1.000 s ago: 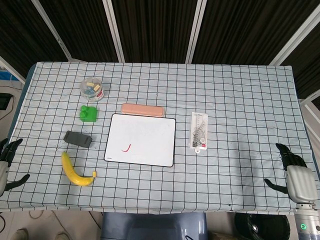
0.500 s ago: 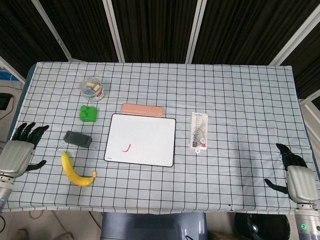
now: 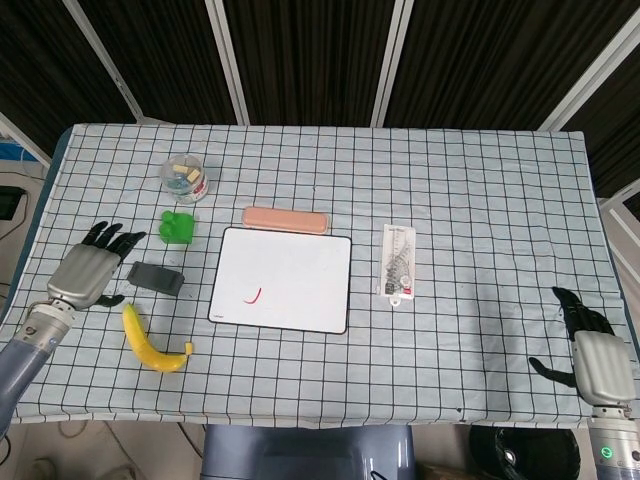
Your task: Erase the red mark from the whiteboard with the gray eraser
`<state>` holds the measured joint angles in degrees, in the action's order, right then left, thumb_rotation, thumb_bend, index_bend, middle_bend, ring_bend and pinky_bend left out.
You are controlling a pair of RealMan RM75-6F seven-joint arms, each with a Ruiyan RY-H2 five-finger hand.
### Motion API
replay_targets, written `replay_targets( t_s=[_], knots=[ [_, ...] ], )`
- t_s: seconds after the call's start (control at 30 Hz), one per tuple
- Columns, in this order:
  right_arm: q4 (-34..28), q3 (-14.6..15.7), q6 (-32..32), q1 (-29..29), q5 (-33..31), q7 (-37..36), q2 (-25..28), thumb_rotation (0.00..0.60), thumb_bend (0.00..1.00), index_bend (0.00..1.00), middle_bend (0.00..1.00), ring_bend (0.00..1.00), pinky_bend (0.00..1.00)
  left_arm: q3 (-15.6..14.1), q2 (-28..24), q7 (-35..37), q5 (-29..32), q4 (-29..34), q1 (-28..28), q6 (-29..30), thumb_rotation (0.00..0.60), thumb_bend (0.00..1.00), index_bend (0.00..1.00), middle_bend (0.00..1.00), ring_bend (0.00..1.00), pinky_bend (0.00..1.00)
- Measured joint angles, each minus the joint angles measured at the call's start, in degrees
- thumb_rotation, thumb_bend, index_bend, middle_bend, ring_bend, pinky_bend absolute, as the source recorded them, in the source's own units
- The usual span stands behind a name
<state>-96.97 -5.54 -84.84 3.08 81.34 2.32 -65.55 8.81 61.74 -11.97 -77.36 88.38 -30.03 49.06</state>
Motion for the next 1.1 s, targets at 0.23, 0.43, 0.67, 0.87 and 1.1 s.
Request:
replay_targets(
  t_s=[0.23, 0.43, 0.67, 0.87, 1.1],
  knots=[
    [-0.05, -0.05, 0.19, 0.09, -0.18, 0.15, 0.0, 0.6, 0.08, 0.1, 0.13, 0.22, 0.22, -0.34, 4.87, 1.16, 2.82, -7.2, -3.26, -5.09, 0.6, 0.11, 0.12, 0.18, 0.0, 0.0],
    [-0.11, -0.15, 0.34, 0.14, -0.51, 0.21, -0.03, 0.6, 0.08, 0.1, 0.13, 0.22, 0.22, -1.18, 8.07, 3.63, 2.86, -12.57, -4.47, -6.82, 0.6, 0.11, 0.2, 0.22, 0.0, 0.0],
    [-0.2, -0.23, 0.52, 0.21, -0.83, 0.46, -0.09, 0.6, 0.08, 0.1, 0.13, 0.22, 0.22, -2.36, 10.85, 5.99, 0.47, -16.67, -5.63, -6.74, 0.6, 0.12, 0.24, 0.28, 0.0, 0.0],
    [-0.2, -0.27, 0.67, 0.28, -0.96, 0.49, -0.07, 0.6, 0.08, 0.1, 0.13, 0.22, 0.22, -2.98, 12.74, 7.29, -1.02, -18.46, -6.44, -6.03, 0.6, 0.12, 0.26, 0.3, 0.0, 0.0],
    [-0.29, -0.34, 0.79, 0.3, -1.23, 0.45, 0.02, 0.6, 0.08, 0.1, 0.13, 0.22, 0.22, -3.85, 14.13, 7.59, -1.96, -19.95, -7.28, -5.93, 0.6, 0.13, 0.3, 0.33, 0.0, 0.0]
  ],
)
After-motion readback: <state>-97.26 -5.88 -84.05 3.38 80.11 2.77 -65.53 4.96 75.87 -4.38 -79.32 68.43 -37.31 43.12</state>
